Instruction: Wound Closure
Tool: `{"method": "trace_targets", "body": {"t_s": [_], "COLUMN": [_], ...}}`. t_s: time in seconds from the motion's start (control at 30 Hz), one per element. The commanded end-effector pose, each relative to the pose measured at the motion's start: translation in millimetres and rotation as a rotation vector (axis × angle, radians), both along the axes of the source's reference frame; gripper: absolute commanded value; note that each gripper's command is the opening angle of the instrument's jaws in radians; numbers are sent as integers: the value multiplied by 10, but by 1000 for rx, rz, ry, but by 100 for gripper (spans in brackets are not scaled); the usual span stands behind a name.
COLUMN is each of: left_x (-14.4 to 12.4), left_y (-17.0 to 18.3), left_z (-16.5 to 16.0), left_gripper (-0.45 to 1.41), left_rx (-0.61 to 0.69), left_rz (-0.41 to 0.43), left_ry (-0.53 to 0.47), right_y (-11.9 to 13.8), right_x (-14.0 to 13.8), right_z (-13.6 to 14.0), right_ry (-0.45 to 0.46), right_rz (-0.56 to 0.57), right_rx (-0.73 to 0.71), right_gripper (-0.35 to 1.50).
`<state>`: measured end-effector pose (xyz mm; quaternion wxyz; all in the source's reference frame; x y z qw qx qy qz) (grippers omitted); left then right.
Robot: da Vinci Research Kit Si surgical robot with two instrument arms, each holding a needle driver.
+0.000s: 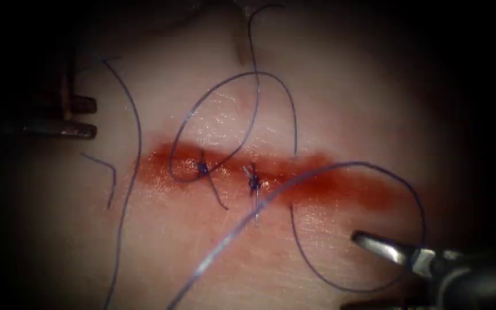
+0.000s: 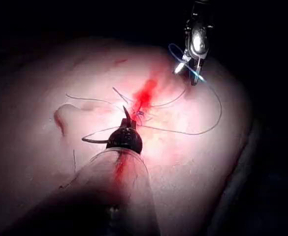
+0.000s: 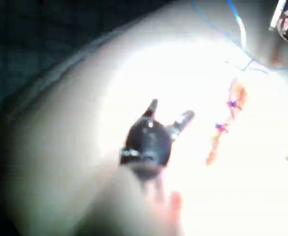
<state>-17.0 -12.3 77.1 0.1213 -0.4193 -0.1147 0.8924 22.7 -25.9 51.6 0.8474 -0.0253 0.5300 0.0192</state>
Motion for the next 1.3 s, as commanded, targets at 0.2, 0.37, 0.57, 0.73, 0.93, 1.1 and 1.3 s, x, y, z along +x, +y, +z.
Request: {"method": "trace_targets", "body": {"t_s": [0.2,0.37,0.57,0.73,0.93,1.1,1.3], "left_x": [-5,-5,-5,-5,-5,-5,-5], "left_y": [-6,-6,-6,-6,-6,-6,-6], "left_z": [7,7,7,7,7,7,7], "left_gripper": [-45,-45,-45,-45,-45,-45,-45], "left_rx": [2,2,2,2,2,2,2], "left_rz": [1,0,0,-1,-1,-1,-2], "left_ry": [0,0,1,1,1,2,2], "right_y": [-13,-9,-6,-6,-9,-15,-45], "right_x": [21,20,33,39,33,39,57], "right_z": [64,78,80,79,76,61,3], "right_ry": [-110,-125,-99,-72,-112,-112,-45], "right_rz": [7,9,29,15,-32,-57,-185], "right_rx": [-54,-64,-67,-59,-40,-22,36], "right_gripper": [94,91,71,-35,-35,-35,-35]}}
